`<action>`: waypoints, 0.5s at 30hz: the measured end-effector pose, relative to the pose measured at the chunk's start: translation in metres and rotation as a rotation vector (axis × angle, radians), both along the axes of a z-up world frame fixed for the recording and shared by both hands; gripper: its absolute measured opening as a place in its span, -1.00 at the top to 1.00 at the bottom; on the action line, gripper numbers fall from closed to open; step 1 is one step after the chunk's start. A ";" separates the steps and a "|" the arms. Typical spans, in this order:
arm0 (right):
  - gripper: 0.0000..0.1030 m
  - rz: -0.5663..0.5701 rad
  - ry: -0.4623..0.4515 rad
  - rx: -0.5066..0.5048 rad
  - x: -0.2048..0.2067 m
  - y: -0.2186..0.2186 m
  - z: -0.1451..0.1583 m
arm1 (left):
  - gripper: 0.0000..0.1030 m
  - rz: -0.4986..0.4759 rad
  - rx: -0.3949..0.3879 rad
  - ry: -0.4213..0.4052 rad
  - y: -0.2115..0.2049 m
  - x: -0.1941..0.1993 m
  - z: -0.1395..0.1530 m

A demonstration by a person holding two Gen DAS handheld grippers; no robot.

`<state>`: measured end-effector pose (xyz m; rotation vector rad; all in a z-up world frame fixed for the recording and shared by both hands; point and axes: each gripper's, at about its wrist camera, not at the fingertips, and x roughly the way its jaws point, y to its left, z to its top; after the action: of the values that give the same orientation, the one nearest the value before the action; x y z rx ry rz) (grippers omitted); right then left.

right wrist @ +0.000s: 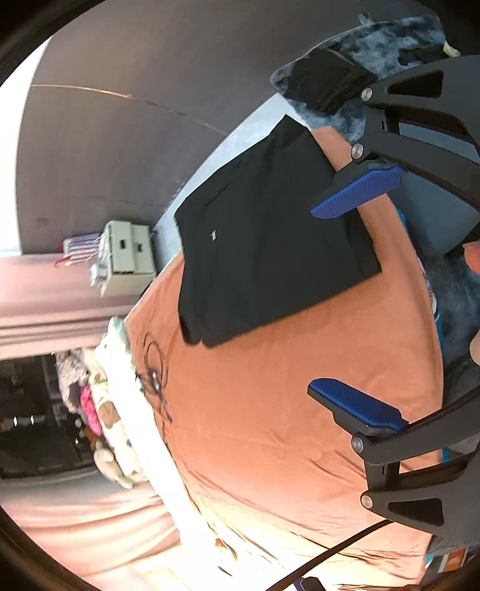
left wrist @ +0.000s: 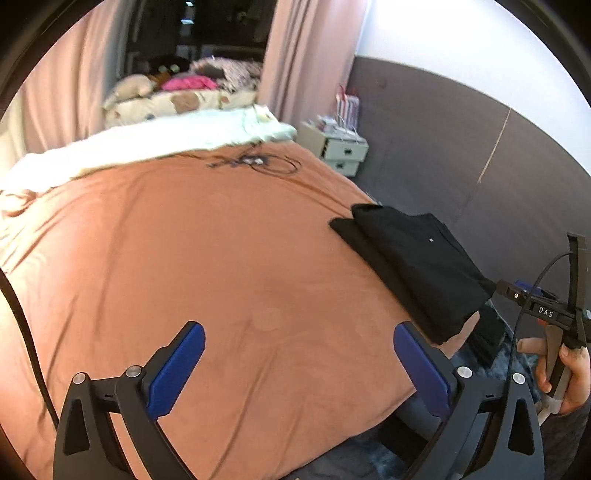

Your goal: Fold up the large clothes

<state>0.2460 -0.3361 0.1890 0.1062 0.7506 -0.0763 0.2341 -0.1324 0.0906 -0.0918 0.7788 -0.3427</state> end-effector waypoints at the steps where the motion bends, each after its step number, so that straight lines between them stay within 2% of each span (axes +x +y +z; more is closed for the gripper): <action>1: -0.72 0.007 -0.010 -0.001 -0.009 0.004 -0.002 | -0.99 0.007 0.007 -0.014 0.007 -0.008 0.001; 2: -0.74 0.014 -0.019 -0.006 -0.015 0.009 -0.002 | -0.99 0.014 0.015 -0.030 0.014 -0.018 0.001; 4: -1.00 0.030 -0.047 -0.017 -0.033 0.018 -0.004 | -0.99 0.029 0.023 -0.055 0.031 -0.038 0.001; 15: -1.00 0.075 -0.180 -0.036 -0.133 0.059 -0.022 | -0.99 0.097 0.051 -0.193 0.086 -0.138 0.002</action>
<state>0.1127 -0.2772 0.1672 0.0499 0.5723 -0.0085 0.0957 -0.0465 0.0928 -0.0480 0.5890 -0.2353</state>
